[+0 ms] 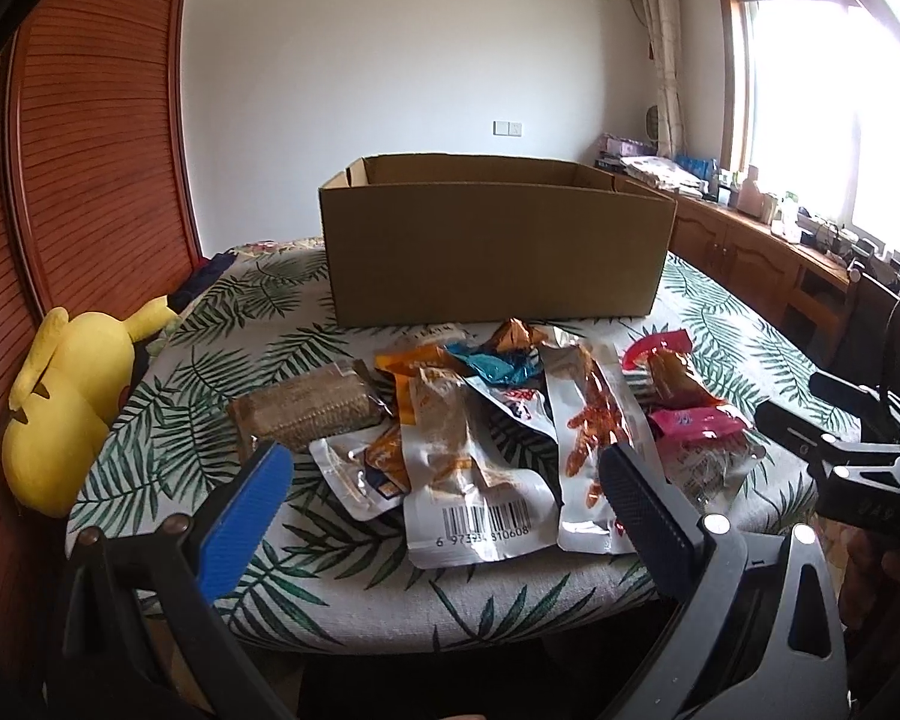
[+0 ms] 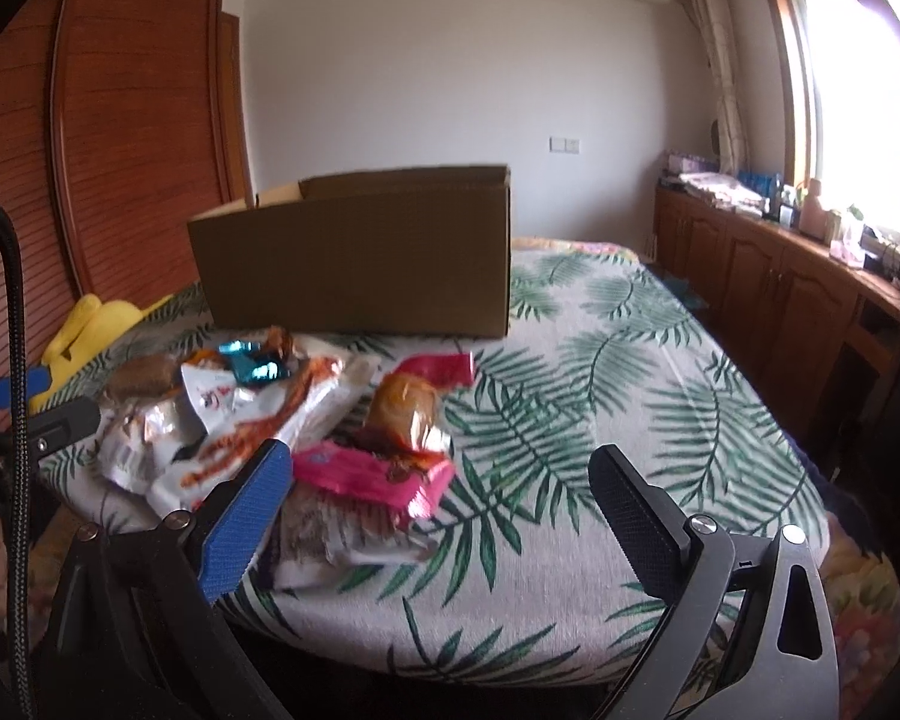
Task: Organize snacks
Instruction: 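Grasp the white chicken-feet bag with the left tool while the right tool reaches the pink pack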
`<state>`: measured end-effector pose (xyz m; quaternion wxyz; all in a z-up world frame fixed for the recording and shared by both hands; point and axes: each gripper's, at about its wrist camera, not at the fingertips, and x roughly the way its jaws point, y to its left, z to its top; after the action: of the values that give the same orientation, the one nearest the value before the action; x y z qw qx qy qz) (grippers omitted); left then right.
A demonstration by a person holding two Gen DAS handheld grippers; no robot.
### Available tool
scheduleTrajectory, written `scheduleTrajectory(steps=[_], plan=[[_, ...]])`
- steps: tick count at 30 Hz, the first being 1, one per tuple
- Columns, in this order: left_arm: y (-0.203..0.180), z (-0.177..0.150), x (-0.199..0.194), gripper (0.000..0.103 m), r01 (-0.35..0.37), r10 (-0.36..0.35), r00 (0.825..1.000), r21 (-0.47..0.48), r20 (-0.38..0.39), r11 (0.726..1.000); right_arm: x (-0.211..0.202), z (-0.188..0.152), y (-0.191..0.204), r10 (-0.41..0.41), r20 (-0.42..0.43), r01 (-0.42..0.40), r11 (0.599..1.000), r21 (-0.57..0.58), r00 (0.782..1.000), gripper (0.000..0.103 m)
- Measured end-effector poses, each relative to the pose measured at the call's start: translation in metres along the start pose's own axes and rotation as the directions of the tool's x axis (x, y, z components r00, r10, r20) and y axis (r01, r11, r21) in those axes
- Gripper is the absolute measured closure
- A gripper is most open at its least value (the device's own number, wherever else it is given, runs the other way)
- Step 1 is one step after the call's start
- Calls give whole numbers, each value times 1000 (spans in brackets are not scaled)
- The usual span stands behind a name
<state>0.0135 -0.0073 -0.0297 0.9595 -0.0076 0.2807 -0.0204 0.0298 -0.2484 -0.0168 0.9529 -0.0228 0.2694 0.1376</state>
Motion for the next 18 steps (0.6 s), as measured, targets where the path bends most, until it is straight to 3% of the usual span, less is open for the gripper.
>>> scheduleTrajectory(steps=[6, 15, 18], plan=[[-7, 0, 12, 0, 36, -36, 999, 19, -35, 999, 18, -6, -4, 67, -77, -65, 998, 23, 995, 10], [-26, 11, 35, 2, 128, -123, 987, 41, -99, 991, 35, 9, -12, 92, -117, -92, 996, 4, 989, 12], [-33, 16, 42, 8, 163, -155, 980, 53, -126, 985, 38, 14, -13, 98, -127, -100, 995, -8, 987, 13]])
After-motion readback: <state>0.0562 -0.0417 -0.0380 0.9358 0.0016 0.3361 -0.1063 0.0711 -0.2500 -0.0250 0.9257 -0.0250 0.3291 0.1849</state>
